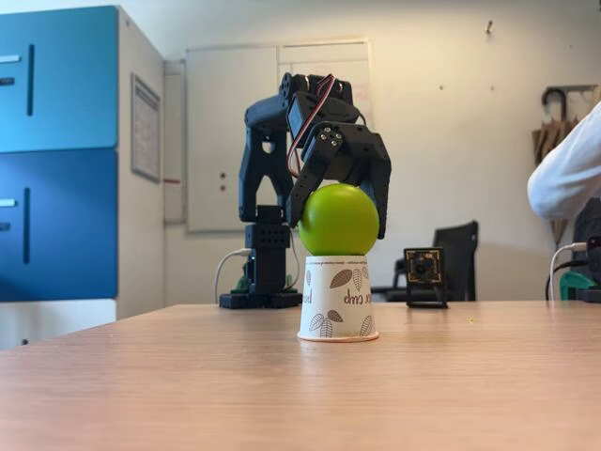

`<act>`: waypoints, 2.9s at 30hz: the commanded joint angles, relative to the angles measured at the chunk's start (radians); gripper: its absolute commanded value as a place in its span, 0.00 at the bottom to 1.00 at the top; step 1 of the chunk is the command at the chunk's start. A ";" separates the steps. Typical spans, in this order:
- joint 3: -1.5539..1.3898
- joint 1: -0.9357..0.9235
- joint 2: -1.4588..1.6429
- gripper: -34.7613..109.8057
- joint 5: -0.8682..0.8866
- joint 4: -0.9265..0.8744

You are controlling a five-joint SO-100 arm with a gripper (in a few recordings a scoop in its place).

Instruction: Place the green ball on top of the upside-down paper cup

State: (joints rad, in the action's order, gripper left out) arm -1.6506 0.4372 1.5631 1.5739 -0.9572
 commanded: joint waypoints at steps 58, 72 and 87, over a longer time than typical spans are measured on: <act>-0.804 -0.433 1.269 0.24 -0.052 0.155; -1.327 -0.442 1.724 0.24 -0.054 -0.330; -1.462 -0.428 1.761 0.24 -0.114 -0.436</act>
State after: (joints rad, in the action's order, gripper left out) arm -3.1124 -0.0031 3.3241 1.4696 -1.3821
